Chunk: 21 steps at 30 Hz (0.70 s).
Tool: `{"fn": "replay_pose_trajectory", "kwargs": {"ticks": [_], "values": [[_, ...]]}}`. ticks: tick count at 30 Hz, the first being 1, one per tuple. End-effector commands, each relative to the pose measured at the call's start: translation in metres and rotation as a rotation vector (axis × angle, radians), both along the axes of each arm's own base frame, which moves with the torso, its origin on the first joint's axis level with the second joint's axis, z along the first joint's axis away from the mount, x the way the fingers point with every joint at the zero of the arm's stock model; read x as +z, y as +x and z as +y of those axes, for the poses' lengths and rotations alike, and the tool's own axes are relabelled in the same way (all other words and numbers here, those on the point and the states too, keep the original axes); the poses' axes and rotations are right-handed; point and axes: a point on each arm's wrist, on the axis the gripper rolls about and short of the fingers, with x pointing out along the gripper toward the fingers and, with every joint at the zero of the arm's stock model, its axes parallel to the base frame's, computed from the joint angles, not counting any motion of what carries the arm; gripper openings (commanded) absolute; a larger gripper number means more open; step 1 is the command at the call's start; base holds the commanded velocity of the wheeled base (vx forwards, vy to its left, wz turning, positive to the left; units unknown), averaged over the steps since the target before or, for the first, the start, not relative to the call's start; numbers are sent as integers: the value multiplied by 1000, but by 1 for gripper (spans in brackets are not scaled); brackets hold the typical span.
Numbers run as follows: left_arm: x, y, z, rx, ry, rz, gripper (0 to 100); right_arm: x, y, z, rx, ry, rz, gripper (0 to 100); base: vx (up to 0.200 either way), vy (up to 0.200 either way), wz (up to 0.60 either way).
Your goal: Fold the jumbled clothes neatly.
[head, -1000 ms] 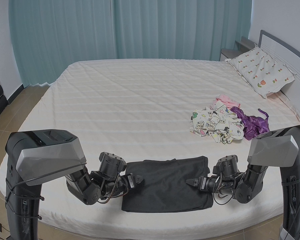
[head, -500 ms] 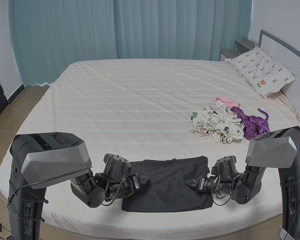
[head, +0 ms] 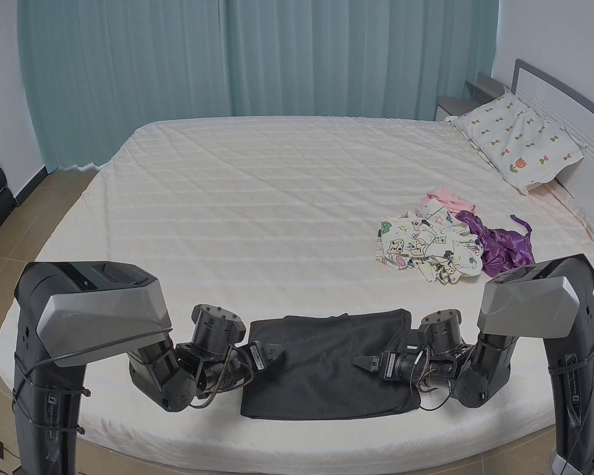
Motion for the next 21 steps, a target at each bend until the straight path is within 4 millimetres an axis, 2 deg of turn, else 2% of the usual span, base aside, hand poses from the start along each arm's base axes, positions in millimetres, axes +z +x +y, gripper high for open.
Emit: {"fn": "replay_pose_trajectory", "kwargs": {"ticks": [1, 11, 12, 21], "values": [[2, 2, 5, 16, -3, -3, 100, -4, -1, 4, 26, -5, 3, 100, 0, 0, 0], [1, 5, 10, 36, -10, 3, 100, -7, 4, 6, 51, -1, -8, 100, 0, 0, 0], [1, 5, 10, 42, -15, 3, 100, -6, 4, 5, 49, 1, -12, 0, 0, 0, 0], [0, 4, 13, 54, -17, 14, 100, -4, 5, 3, 36, 26, -33, 0, 0, 0, 0]]}}
